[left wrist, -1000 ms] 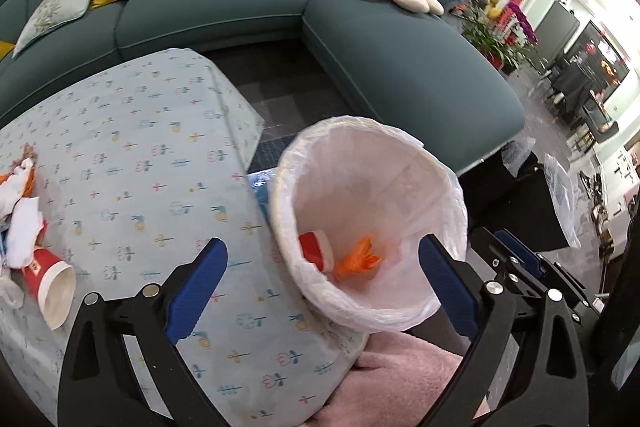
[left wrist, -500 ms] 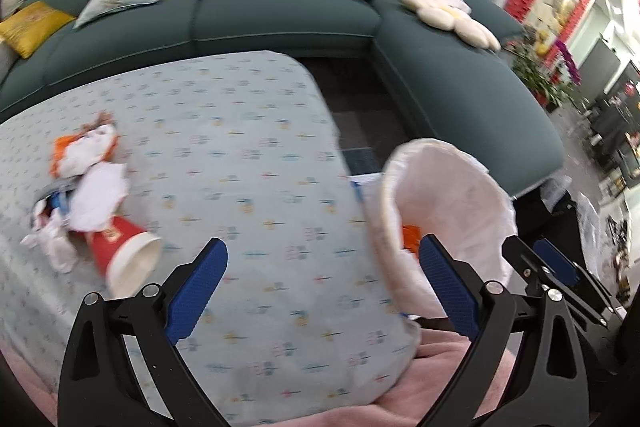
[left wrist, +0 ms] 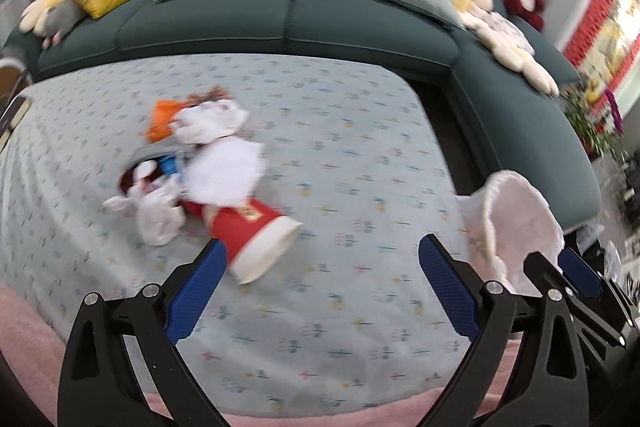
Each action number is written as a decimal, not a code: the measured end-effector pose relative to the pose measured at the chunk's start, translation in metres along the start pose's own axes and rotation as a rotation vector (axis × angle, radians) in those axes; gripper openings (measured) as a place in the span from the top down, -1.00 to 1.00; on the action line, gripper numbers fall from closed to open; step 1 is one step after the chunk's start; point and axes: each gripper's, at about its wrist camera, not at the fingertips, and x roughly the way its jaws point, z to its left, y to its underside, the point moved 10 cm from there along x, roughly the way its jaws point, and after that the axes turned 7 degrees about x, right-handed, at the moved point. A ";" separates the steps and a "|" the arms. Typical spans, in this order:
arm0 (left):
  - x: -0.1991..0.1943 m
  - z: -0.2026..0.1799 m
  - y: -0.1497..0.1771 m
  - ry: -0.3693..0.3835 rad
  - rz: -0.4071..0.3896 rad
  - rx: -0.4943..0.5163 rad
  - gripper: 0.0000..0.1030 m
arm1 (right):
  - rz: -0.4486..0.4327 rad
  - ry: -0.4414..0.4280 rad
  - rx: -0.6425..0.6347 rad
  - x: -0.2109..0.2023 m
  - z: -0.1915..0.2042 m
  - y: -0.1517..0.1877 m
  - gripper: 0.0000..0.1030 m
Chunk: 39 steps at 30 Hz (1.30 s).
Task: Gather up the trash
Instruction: 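Move both open tools back over the items on the table, then grasp a white glove with the left tool while the right tool grasps a red-white paper cup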
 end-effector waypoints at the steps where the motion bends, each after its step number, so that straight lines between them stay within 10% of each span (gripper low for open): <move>1: -0.001 0.008 0.001 -0.008 0.000 -0.013 -0.79 | 0.003 -0.007 -0.014 -0.001 0.009 0.002 -0.07; 18: 0.008 0.139 0.039 -0.102 0.051 -0.182 -0.78 | 0.165 -0.191 -0.081 0.034 0.137 0.060 -0.07; 39: 0.049 0.182 0.053 -0.128 0.133 -0.166 -0.78 | 0.318 -0.239 -0.161 0.111 0.211 0.101 0.23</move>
